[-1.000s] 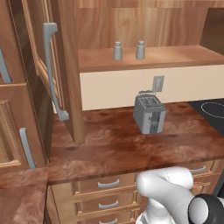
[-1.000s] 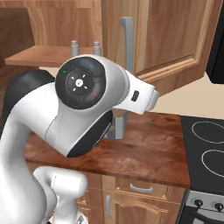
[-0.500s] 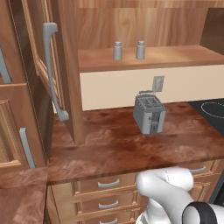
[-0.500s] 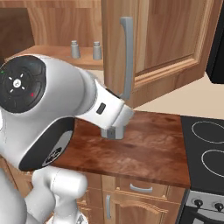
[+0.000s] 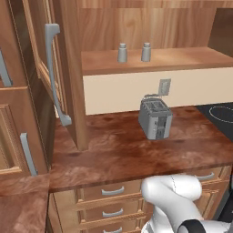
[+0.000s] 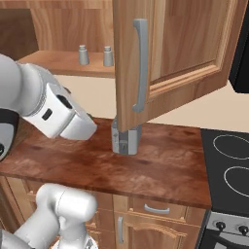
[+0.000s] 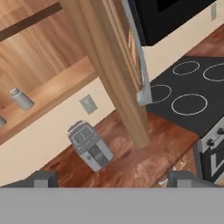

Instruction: Move the shaker and shaker from the cabinet to the dining counter.

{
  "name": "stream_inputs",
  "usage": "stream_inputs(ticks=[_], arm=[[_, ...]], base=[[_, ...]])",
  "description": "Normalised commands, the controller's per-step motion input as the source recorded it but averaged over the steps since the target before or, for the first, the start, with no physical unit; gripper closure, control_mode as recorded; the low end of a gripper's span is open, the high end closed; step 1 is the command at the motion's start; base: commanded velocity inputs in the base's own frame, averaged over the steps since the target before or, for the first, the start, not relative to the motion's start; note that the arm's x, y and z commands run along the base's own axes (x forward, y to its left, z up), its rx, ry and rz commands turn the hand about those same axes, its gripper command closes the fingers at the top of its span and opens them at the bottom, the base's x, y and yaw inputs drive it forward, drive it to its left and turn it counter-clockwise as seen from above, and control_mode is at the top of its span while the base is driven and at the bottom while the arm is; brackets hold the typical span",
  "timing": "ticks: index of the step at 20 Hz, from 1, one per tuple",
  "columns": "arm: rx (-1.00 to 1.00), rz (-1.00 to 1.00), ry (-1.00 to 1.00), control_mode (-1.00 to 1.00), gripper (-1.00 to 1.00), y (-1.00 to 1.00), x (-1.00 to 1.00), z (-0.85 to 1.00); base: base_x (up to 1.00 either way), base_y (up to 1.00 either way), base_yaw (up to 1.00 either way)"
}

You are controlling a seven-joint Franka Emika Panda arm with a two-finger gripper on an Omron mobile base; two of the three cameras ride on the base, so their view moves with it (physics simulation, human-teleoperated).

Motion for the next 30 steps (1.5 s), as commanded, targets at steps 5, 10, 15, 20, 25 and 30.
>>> stream_inputs(ticks=[5, 10, 15, 20, 25, 30], arm=[[0.19, -0.23, 0.00, -1.00, -1.00, 0.54, 0.24, 0.00], [0.29, -0.25, 0.00, -1.00, -1.00, 0.32, 0.38, 0.00], [0.35, -0.27, 0.00, -1.00, -1.00, 0.12, 0.46, 0.01], [0.31, -0.22, -0.11, -1.00, -1.00, -0.08, 0.51, -0.08], [0.18, -0.27, -0.21, -1.00, -1.00, -0.19, 0.54, -0.15], [0.11, -0.35, -0.20, -1.00, -1.00, -0.21, 0.46, -0.15]], base=[[0.00, 0.00, 0.00], [0.00, 0.00, 0.00], [0.00, 0.00, 0.00], [0.00, 0.00, 0.00], [0.00, 0.00, 0.00], [0.00, 0.00, 0.00]])
